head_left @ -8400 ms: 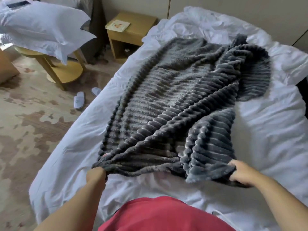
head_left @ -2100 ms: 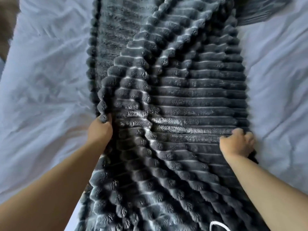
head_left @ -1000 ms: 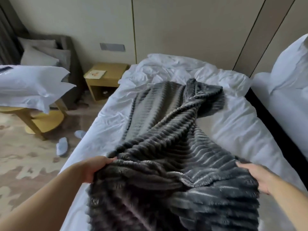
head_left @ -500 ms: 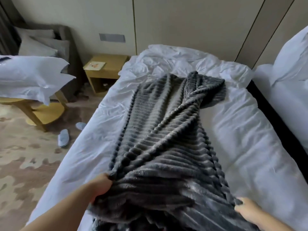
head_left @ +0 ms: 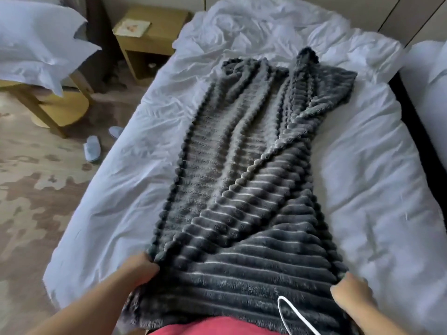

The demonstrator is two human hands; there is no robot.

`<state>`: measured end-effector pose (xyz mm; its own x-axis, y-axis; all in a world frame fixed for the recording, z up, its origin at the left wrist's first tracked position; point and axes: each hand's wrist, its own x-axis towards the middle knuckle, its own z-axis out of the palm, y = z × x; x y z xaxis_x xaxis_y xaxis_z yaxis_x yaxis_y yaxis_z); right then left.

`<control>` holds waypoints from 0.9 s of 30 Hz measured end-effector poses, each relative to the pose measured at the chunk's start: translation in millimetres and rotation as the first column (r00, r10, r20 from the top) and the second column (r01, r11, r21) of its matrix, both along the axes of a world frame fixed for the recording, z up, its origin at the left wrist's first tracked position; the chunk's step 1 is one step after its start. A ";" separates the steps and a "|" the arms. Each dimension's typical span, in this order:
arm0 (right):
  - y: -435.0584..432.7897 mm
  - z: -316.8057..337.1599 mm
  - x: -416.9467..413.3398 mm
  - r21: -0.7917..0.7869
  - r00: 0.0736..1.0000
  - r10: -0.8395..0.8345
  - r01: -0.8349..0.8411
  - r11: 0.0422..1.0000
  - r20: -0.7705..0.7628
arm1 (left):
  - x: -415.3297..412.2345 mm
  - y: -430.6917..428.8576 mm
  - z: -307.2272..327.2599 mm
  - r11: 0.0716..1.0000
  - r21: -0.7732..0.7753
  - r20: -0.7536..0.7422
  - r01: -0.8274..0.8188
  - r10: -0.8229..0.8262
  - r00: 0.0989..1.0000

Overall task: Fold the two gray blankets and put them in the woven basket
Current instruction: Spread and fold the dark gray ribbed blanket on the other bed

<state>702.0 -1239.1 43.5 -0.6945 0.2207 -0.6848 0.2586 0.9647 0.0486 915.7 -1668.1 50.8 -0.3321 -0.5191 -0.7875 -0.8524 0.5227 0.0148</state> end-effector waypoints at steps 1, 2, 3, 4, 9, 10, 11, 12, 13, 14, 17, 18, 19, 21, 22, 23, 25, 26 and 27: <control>-10.6 12.3 2.9 0.015 0.987 -0.065 0.067 0.998 -0.145 | -4.5 -1.0 -1.0 1.000 -0.009 -0.044 -0.015 0.014 0.999; -22.0 14.5 -0.2 0.005 0.999 0.013 -0.013 1.000 -0.051 | -10.6 -2.3 -4.2 0.999 -0.026 -0.097 -0.029 0.026 0.995; -38.9 15.5 -11.7 -0.025 0.993 0.066 -0.069 0.997 -0.094 | -17.5 -3.8 -7.2 0.999 -0.030 -0.137 -0.037 0.033 0.990; -55.2 17.1 -18.3 -0.072 0.991 0.092 -0.099 0.992 -0.100 | -25.5 -3.4 -8.7 0.999 -0.031 -0.156 -0.037 0.031 0.987; -115.8 9.9 -56.5 -0.257 0.993 0.082 -0.102 0.961 -0.088 | -76.9 -3.7 -16.9 0.998 0.017 -0.222 -0.066 0.068 0.973; -125.6 5.9 -63.2 -0.272 0.994 0.077 -0.096 0.958 -0.080 | -87.6 -4.2 -19.6 0.998 0.030 -0.228 -0.061 0.066 0.971; -135.2 5.7 -68.4 -0.281 0.995 0.070 -0.089 0.956 -0.075 | -97.5 -5.0 -22.7 0.997 0.050 -0.237 -0.060 0.070 0.969; -144.2 3.6 -74.1 -0.292 0.995 0.062 -0.082 0.953 -0.078 | -107.9 -5.3 -25.3 0.995 0.071 -0.247 -0.063 0.079 0.966; -153.6 2.4 -80.8 -0.311 0.997 0.035 -0.055 0.949 -0.069 | -118.6 -5.6 -28.4 0.993 0.092 -0.260 -0.072 0.093 0.961; -161.8 -2.5 -90.1 -0.336 0.998 -0.001 -0.022 0.942 -0.069 | -130.8 -6.0 -32.7 0.990 0.112 -0.272 -0.081 0.109 0.956; -188.2 -12.8 -125.8 -0.398 0.994 -0.064 0.022 0.917 -0.093 | -172.6 -4.7 -51.2 0.975 0.194 -0.306 -0.109 0.166 0.937; -196.2 -20.2 -142.2 -0.420 0.991 -0.074 0.020 0.907 -0.112 | -187.5 -3.0 -57.9 0.970 0.215 -0.325 -0.115 0.182 0.928; -205.4 -27.3 -159.4 -0.442 0.986 -0.099 0.031 0.896 -0.131 | -202.4 -0.3 -64.5 0.965 0.233 -0.346 -0.122 0.200 0.917; -224.2 -44.7 -193.9 -0.511 0.968 -0.192 0.084 0.855 -0.163 | -230.8 8.7 -79.1 0.954 0.273 -0.388 -0.126 0.229 0.893; -231.8 -55.9 -210.3 -0.553 0.951 -0.261 0.130 0.823 -0.164 | -243.6 14.9 -88.6 0.948 0.295 -0.401 -0.119 0.236 0.885; -238.9 -67.9 -225.8 -0.590 0.932 -0.332 0.189 0.785 -0.143 | -255.0 21.3 -98.9 0.941 0.321 -0.402 -0.105 0.235 0.885; -251.7 -92.8 -250.3 -0.599 0.885 -0.463 0.346 0.722 -0.047 | -273.8 31.7 -122.4 0.934 0.356 -0.369 -0.033 0.173 0.913; -257.8 -105.9 -258.6 -0.587 0.864 -0.504 0.406 0.700 -0.003 | -280.6 34.5 -134.3 0.939 0.344 -0.355 0.018 0.112 0.928; -263.4 -118.9 -264.8 -0.577 0.857 -0.515 0.433 0.692 0.026 | -285.2 35.5 -145.0 0.948 0.311 -0.347 0.061 0.054 0.936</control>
<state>437.2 -1502.5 -75.4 -0.6910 0.1637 -0.7041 0.6529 0.5594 -0.5107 630.5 -1632.5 -94.2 -0.6145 -0.2643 -0.7433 -0.7614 0.4452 0.4712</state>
